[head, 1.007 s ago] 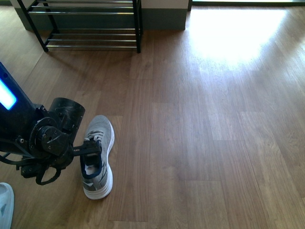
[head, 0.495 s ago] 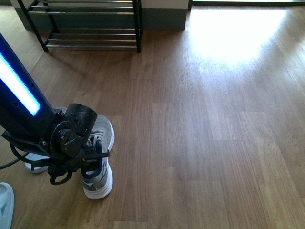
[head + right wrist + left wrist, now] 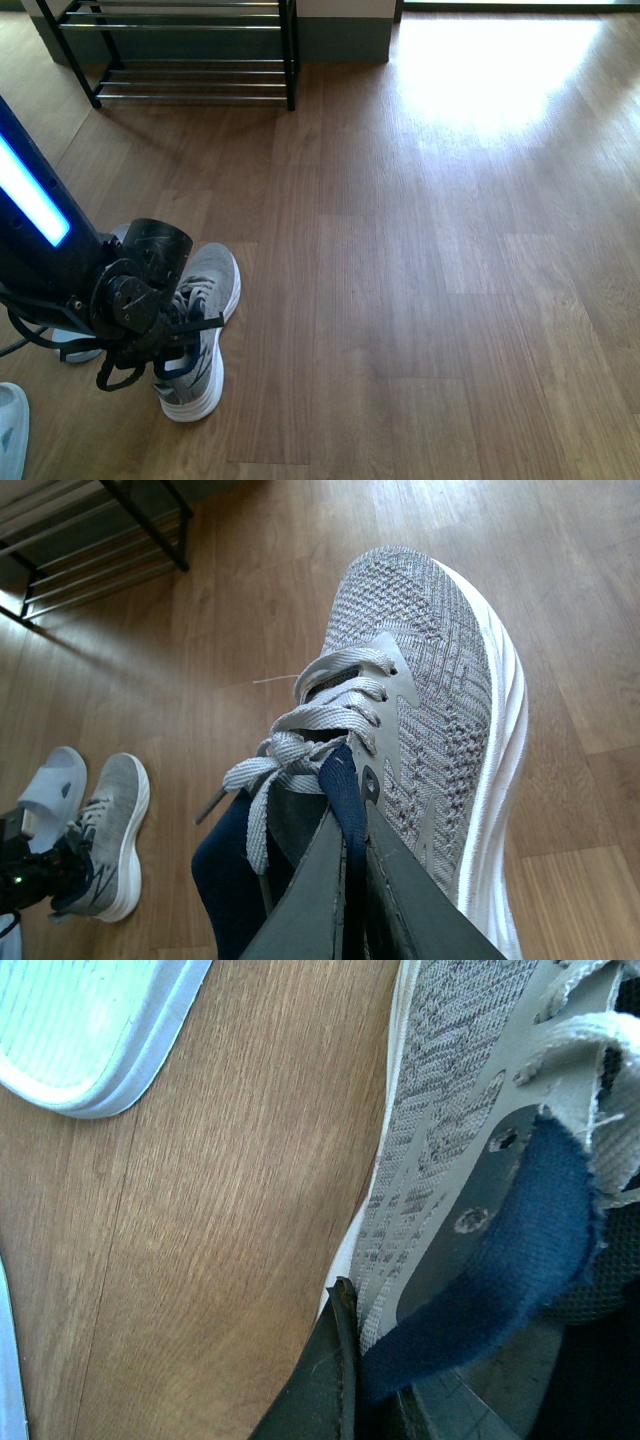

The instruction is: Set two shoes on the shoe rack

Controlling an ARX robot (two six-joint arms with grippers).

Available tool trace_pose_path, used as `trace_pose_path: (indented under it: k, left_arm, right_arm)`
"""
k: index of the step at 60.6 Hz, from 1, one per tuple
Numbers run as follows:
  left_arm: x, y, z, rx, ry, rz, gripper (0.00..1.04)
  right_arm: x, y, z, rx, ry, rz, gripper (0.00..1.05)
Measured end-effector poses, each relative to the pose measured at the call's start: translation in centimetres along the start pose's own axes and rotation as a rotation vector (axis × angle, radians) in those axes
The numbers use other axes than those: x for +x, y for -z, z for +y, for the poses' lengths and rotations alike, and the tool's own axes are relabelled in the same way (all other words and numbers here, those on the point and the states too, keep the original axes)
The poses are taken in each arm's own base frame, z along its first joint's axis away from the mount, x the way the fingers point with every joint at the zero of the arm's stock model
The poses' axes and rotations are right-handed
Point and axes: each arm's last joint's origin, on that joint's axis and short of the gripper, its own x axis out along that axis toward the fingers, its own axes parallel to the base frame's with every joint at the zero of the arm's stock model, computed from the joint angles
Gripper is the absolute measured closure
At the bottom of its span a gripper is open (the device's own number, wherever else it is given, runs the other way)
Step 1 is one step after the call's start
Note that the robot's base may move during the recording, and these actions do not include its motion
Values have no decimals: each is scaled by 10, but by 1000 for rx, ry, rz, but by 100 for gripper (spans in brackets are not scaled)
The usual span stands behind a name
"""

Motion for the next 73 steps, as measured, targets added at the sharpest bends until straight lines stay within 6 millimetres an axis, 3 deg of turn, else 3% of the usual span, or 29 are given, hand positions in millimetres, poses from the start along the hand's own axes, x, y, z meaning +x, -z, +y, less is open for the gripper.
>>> trace_pose_path:
  k: [11, 15, 18, 24, 29, 33, 47, 52, 73]
  left_arm:
    - [-36, -12, 10, -39, 24, -85, 103]
    - [-72, -24, 15, -55, 28, -171, 103]
    - [-109, -34, 21, -70, 38, -259, 103]
    - [-176, -39, 39, -99, 70, -395, 103]
    - [-204, -35, 49, -119, 69, -444, 103]
    - [-244, -27, 67, -151, 66, -513, 103]
    - [-328, -3, 108, -226, 43, -683, 103]
    - [-342, 1, 116, -235, 26, -733, 103]
    - [-340, 3, 117, -221, 17, -728, 103]
  right_arm:
    - [0, 0, 0, 0, 0, 0, 103]
    - [0, 0, 0, 0, 0, 0, 103]
    - [0, 0, 0, 0, -1, 0, 103]
    - [0, 0, 0, 0, -1, 0, 103]
    - [0, 0, 0, 0, -1, 0, 103]
    - [0, 0, 0, 0, 0, 0, 103]
    - [0, 0, 0, 0, 0, 0, 103]
    - [0, 0, 0, 0, -1, 0, 103]
    - [0, 0, 0, 0, 0, 0, 103]
